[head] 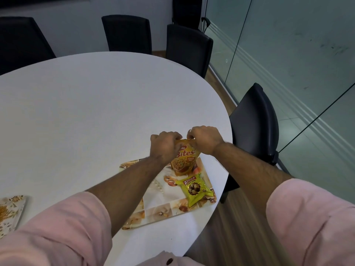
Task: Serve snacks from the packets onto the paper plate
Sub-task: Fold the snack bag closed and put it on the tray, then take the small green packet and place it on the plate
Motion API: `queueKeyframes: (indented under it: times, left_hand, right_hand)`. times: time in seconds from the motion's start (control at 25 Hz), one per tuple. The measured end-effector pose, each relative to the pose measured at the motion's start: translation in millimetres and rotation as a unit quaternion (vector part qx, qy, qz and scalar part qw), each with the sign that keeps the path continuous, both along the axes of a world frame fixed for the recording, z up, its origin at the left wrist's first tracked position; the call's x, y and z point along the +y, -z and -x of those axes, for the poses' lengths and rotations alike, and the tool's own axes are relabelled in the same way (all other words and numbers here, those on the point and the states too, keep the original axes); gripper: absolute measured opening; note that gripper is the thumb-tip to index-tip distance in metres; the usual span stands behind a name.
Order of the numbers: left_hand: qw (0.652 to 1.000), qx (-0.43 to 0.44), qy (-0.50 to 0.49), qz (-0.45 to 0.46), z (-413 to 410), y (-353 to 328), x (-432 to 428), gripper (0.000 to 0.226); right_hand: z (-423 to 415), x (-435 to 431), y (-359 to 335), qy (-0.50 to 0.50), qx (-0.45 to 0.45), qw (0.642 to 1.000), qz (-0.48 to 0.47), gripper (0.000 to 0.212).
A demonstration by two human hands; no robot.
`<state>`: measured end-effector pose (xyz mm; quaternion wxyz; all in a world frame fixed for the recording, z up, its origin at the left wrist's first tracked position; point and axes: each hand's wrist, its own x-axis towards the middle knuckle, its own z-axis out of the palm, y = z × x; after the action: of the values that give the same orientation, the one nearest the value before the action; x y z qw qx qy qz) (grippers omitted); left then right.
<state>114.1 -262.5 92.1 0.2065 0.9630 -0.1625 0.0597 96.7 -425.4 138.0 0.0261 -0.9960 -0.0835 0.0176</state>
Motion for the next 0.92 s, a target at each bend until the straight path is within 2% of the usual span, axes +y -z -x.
queueKeyframes:
  times: [0.16, 0.24, 0.32, 0.4, 0.44, 0.48, 0.52, 0.56, 0.6, 0.64, 0.76, 0.84, 0.92]
  left_hand:
    - [1.000, 0.002, 0.014, -0.024, 0.7, -4.2, -9.7, 0.025]
    - [1.000, 0.007, 0.009, -0.007, 1.6, -3.3, -7.9, 0.025]
    - [0.999, 0.025, 0.022, 0.020, -1.5, 1.2, 1.4, 0.036]
    - [0.992, 0.074, 0.010, 0.106, -8.3, 10.8, 18.6, 0.053]
    - [0.970, 0.106, -0.042, 0.213, -13.2, 18.6, 30.0, 0.053]
    - [0.920, 0.145, -0.121, 0.344, -15.3, 25.9, 41.7, 0.048]
    - [0.851, 0.178, -0.219, 0.443, -15.3, 39.1, 54.2, 0.040]
    - [0.792, 0.215, -0.303, 0.485, -9.6, 51.2, 63.6, 0.034]
    - [0.773, 0.262, -0.351, 0.459, 0.0, 67.6, 69.2, 0.029]
    - [0.773, 0.321, -0.356, 0.415, 13.3, 84.8, 69.1, 0.023]
    - [0.756, 0.475, -0.305, 0.331, 64.1, 119.2, 38.5, 0.015]
    - [0.742, 0.522, -0.265, 0.328, 85.9, 138.9, 4.7, 0.016]
    - [0.729, 0.516, -0.262, 0.367, 96.7, 147.4, -24.8, 0.014]
  right_hand:
    - [-2.6, 6.0, 4.1, -0.020, -0.010, 0.999, 0.031, 0.022]
    - [-1.3, 6.2, 1.9, -0.022, -0.002, 0.999, 0.026, 0.024]
    - [-1.4, -3.9, -1.4, -0.021, 0.035, 0.999, -0.021, 0.032]
    - [1.1, -24.3, -3.4, 0.011, 0.075, 0.988, -0.133, 0.046]
    - [2.8, -36.6, 0.2, 0.053, 0.069, 0.977, -0.194, 0.048]
    - [5.7, -49.4, 10.0, 0.106, 0.044, 0.962, -0.246, 0.047]
    - [11.9, -59.7, 24.5, 0.174, 0.023, 0.944, -0.278, 0.046]
    - [19.5, -67.0, 44.6, 0.241, 0.021, 0.926, -0.291, 0.045]
    - [29.2, -69.9, 66.8, 0.294, 0.049, 0.910, -0.289, 0.044]
    - [38.5, -69.4, 90.8, 0.325, 0.098, 0.895, -0.288, 0.043]
    - [64.5, -44.4, 139.3, 0.321, 0.253, 0.863, -0.296, 0.046]
    - [74.4, -25.7, 159.3, 0.293, 0.286, 0.865, -0.291, 0.054]
    - [82.5, -13.3, 174.0, 0.296, 0.275, 0.866, -0.295, 0.055]
